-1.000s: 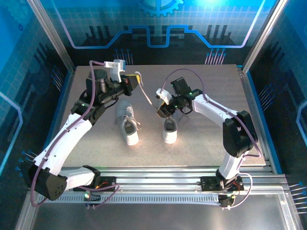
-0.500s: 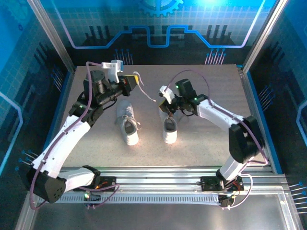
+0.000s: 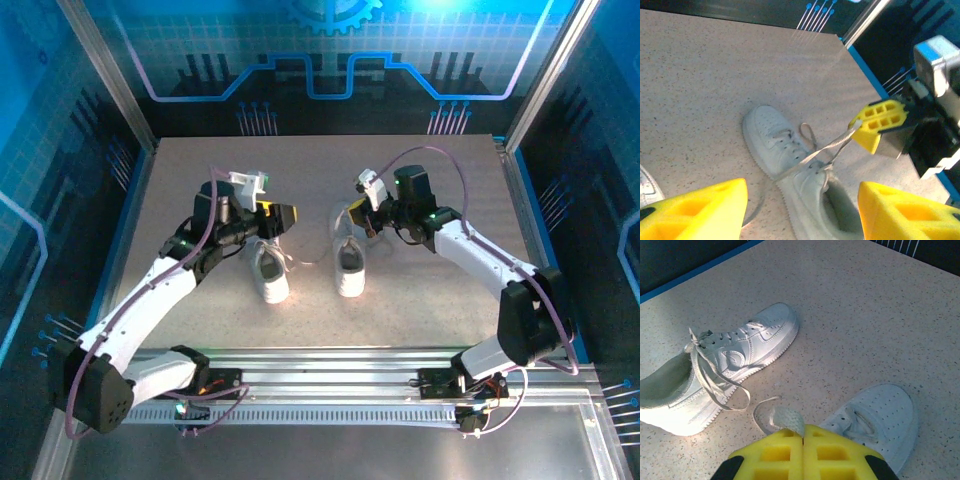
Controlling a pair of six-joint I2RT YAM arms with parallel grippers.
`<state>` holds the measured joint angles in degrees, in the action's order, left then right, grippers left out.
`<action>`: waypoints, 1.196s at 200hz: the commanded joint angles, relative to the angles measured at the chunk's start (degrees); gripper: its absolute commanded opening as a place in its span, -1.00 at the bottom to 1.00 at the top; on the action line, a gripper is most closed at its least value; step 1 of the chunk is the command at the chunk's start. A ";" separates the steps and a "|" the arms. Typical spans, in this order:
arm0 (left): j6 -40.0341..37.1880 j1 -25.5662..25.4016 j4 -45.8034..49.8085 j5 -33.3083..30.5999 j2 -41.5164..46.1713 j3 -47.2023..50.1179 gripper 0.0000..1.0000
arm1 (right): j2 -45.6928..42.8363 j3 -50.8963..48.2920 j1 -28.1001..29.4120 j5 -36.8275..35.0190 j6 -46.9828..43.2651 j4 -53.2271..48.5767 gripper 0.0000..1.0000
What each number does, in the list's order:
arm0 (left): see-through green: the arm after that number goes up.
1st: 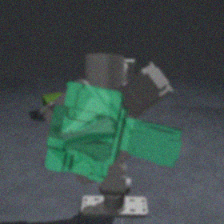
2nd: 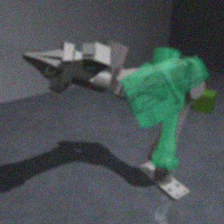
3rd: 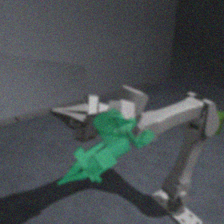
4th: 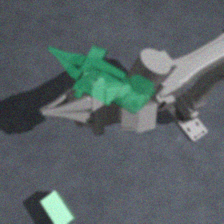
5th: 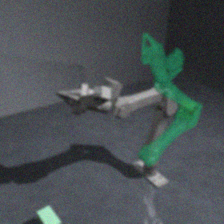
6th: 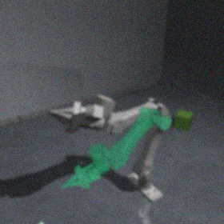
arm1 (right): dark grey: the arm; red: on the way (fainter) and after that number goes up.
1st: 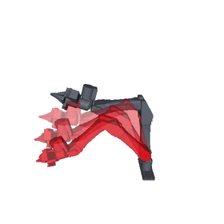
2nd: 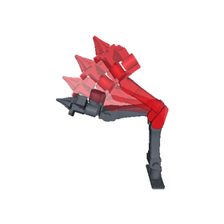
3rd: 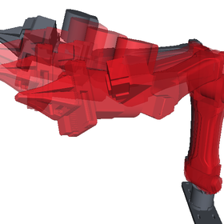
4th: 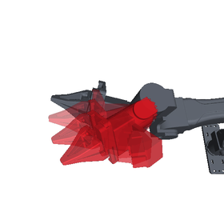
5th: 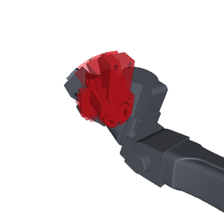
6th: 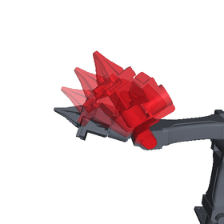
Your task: Tie the shoes
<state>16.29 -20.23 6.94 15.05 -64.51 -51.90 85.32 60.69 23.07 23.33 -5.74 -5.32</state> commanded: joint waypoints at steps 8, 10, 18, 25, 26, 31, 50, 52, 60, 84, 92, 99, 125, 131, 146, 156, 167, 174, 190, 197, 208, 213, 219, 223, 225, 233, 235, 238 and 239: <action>-11.87 0.63 -9.74 7.29 -0.75 3.19 0.18 | 0.62 -0.11 -0.46 2.71 0.55 3.14 -1.00; -12.49 0.63 -10.30 7.96 -1.20 3.25 0.18 | 0.63 -0.08 -0.43 2.64 0.55 3.13 -1.00; -14.91 0.63 -12.33 11.13 -3.20 3.33 0.16 | 0.68 0.01 -0.43 3.05 0.44 2.96 -1.00; -17.40 0.59 -14.37 14.34 -5.19 3.46 0.14 | 0.73 0.05 -0.51 3.34 0.33 2.79 -1.00; -17.82 0.57 -14.70 14.76 -5.41 3.47 0.14 | 0.73 0.05 -0.54 3.36 0.35 2.83 -1.00; -19.61 0.42 -16.22 16.92 -6.89 3.61 0.13 | 0.88 0.23 -0.54 3.54 0.36 2.60 -1.00; -24.56 -0.55 -21.80 20.17 -12.24 3.71 0.14 | 1.14 0.62 -0.50 3.91 0.19 1.95 -1.00; -24.95 -0.65 -22.21 20.23 -12.82 3.64 0.14 | 1.16 0.65 -0.51 3.91 0.20 1.80 -1.00; -26.17 -0.84 -23.70 20.40 -15.05 3.14 0.14 | 1.25 0.87 -0.61 4.12 0.06 1.43 -1.00; -29.63 -1.63 -27.39 23.66 -20.83 1.22 0.07 | 1.33 1.09 -0.71 4.34 -0.23 0.53 -1.00; -30.99 -2.14 -27.84 24.31 -22.30 0.55 0.04 | 1.27 1.26 -0.73 4.33 -0.47 0.04 -1.00; -32.15 -2.56 -27.48 24.67 -23.44 -0.28 0.03 | 1.24 1.31 -0.81 4.27 -0.58 -0.31 -1.00; -34.38 -3.64 -26.49 25.81 -26.63 -2.81 0.01 | 1.29 1.65 -0.77 4.18 -0.94 -1.28 -1.00; -34.61 -3.83 -26.29 25.92 -27.18 -3.37 0.00 | 1.34 1.69 -0.81 4.17 -1.05 -1.51 -1.00; -35.34 -4.40 -25.56 26.05 -28.35 -4.71 -0.02 | 1.42 1.82 -0.81 4.12 -1.06 -1.84 -1.00; -35.71 -4.76 -25.06 25.91 -29.10 -5.61 -0.04 | 1.52 1.87 -0.77 4.24 -1.04 -2.09 -1.00; -35.97 -5.04 -24.70 25.88 -29.89 -6.71 -0.07 | 1.60 1.96 -0.79 4.35 -1.17 -2.23 -1.00; -36.09 -5.25 -24.56 25.55 -30.37 -7.30 -0.09 | 1.59 1.92 -0.77 4.36 -1.15 -2.37 -1.00; -36.39 -5.51 -24.43 25.64 -31.44 -8.45 -0.11 | 1.60 1.96 -0.77 4.36 -1.16 -2.63 -1.00; -36.40 -5.68 -24.34 25.71 -31.85 -8.93 -0.15 | 1.61 2.04 -0.78 4.48 -1.22 -2.78 -1.00; -36.50 -5.85 -24.13 25.82 -32.33 -9.50 -0.28 | 1.63 2.07 -0.80 4.36 -1.37 -3.15 -1.00; -36.64 -5.95 -23.95 25.82 -32.53 -9.74 -0.38 | 1.61 2.16 -0.79 4.36 -1.46 -3.33 -1.00; -36.82 -6.05 -23.50 25.80 -32.71 -10.03 -0.49 | 1.61 2.20 -0.84 4.38 -1.48 -3.46 -1.00; -36.94 -6.13 -23.20 25.86 -32.70 -10.21 -0.58 | 1.61 2.18 -0.88 4.35 -1.60 -3.50 -1.00; -37.01 -6.14 -23.00 25.92 -32.83 -10.30 -0.64 | 1.61 2.23 -0.80 4.35 -1.57 -3.52 -1.00; -37.17 -6.23 -22.47 26.08 -32.78 -10.50 -0.83 | 1.50 2.30 -0.85 4.24 -1.48 -3.63 -1.00; -37.14 -6.23 -22.38 26.04 -32.76 -10.50 -0.88 | 1.47 2.26 -0.90 4.13 -1.49 -3.71 -1.00; -37.13 -6.27 -22.34 25.96 -32.70 -10.50 -0.93 | 1.43 2.33 -0.89 4.11 -1.45 -3.78 -1.00; -37.13 -6.29 -22.29 25.93 -32.70 -10.50 -0.94 | 1.43 2.38 -0.90 4.05 -1.42 -3.84 -0.99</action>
<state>-18.94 -25.89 -16.51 38.83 -96.62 -60.10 86.50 60.86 22.87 26.20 -6.31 -7.75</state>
